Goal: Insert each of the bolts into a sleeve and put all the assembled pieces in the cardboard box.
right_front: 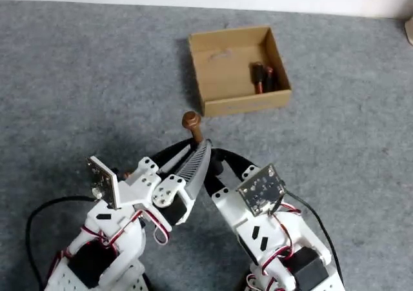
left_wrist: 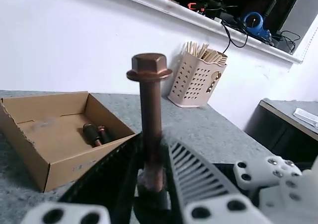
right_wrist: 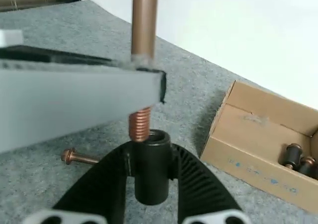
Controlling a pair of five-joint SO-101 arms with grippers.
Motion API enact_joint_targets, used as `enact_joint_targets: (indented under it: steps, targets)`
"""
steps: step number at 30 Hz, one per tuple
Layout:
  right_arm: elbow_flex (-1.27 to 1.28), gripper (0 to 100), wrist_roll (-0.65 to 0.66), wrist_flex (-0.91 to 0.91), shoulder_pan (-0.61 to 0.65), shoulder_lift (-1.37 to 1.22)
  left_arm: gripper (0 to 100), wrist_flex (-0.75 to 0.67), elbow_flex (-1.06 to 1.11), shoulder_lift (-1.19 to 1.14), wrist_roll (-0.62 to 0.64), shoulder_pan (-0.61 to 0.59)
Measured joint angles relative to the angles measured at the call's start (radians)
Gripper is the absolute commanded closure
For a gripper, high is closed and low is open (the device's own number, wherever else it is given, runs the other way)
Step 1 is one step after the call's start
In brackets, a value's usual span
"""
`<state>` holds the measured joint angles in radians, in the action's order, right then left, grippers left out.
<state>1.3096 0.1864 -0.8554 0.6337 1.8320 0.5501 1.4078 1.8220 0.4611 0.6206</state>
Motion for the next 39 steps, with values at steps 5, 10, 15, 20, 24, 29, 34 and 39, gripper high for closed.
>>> enact_joint_targets:
  steps: [5,10,15,20,24,29,34,39]
  targets:
    - [0.000,99.3,0.000,0.000,-0.003,0.000,99,-0.098,0.075,0.000,-0.005,0.000]
    - [0.000,99.3,0.000,0.000,0.008,0.000,99,-0.127,0.086,0.000,-0.005,-0.002]
    - [0.000,99.3,0.000,0.000,0.035,0.000,99,-0.129,0.086,0.000,-0.006,-0.002]
    - [0.000,99.3,0.000,0.000,0.035,0.000,99,-0.130,0.091,0.000,-0.006,0.017]
    - [0.000,99.3,0.000,0.000,0.035,0.000,99,-0.133,0.091,0.002,-0.006,0.029]
    - [0.002,99.3,0.000,0.000,0.035,-0.002,99,-0.120,0.091,0.002,-0.006,0.032]
    - [0.002,99.3,0.000,0.000,0.035,-0.002,99,-0.112,0.091,0.002,-0.006,0.032]
    - [0.000,99.3,0.000,0.000,-0.002,0.000,99,-0.101,0.092,0.000,0.000,0.035]
